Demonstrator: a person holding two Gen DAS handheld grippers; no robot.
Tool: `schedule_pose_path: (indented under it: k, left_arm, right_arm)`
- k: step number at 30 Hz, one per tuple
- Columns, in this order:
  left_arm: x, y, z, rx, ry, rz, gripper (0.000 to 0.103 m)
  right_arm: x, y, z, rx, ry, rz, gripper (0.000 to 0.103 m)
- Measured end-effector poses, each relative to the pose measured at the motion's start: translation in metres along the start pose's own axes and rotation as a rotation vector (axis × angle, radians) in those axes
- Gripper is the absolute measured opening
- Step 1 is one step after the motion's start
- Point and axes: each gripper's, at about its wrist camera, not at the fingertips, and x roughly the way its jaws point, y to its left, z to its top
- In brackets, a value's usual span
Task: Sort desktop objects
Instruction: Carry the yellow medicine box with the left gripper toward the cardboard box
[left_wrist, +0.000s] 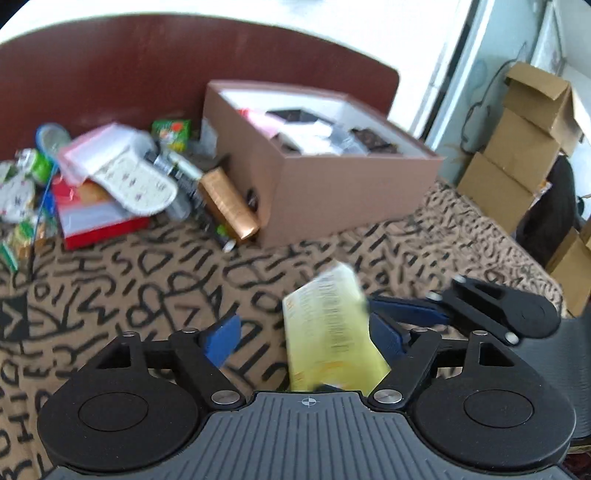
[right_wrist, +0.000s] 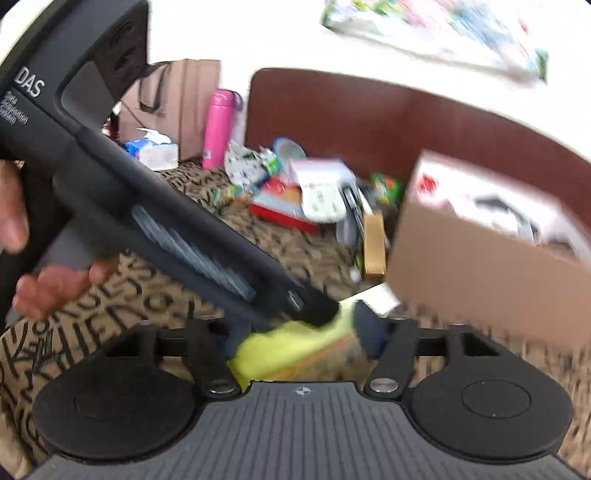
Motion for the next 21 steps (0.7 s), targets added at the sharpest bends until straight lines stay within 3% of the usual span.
schedule_pose_path:
  k: [2,8,11,16,19,21]
  left_arm:
    - [0.01,0.002,0.001,-0.024,0.04,-0.01,0.084]
    - [0.02,-0.012,-0.002,0.033,0.084,-0.059,0.085]
    - [0.033,-0.008,-0.01,0.008,0.134,-0.037,0.086]
    - [0.046,-0.009,-0.014,-0.03,0.161,-0.101,0.075]
    - [0.047,-0.012,-0.014,-0.021,0.158,-0.088,0.074]
    - [0.048,-0.011,-0.015,-0.026,0.157,-0.082,0.068]
  right_arm:
    - [0.005,-0.004,-0.013,0.041,0.05,-0.024,0.076]
    - [0.001,-0.014,-0.019,0.143,0.046,0.02,0.073]
    - [-0.001,-0.021,-0.023,0.203,0.057,0.046,0.081]
    - [0.005,-0.012,-0.024,0.155,0.082,0.085,0.083]
    - [0.006,-0.002,-0.024,0.05,0.101,0.062,0.084]
    - [0.006,-0.002,-0.025,0.018,0.107,0.053,0.079]
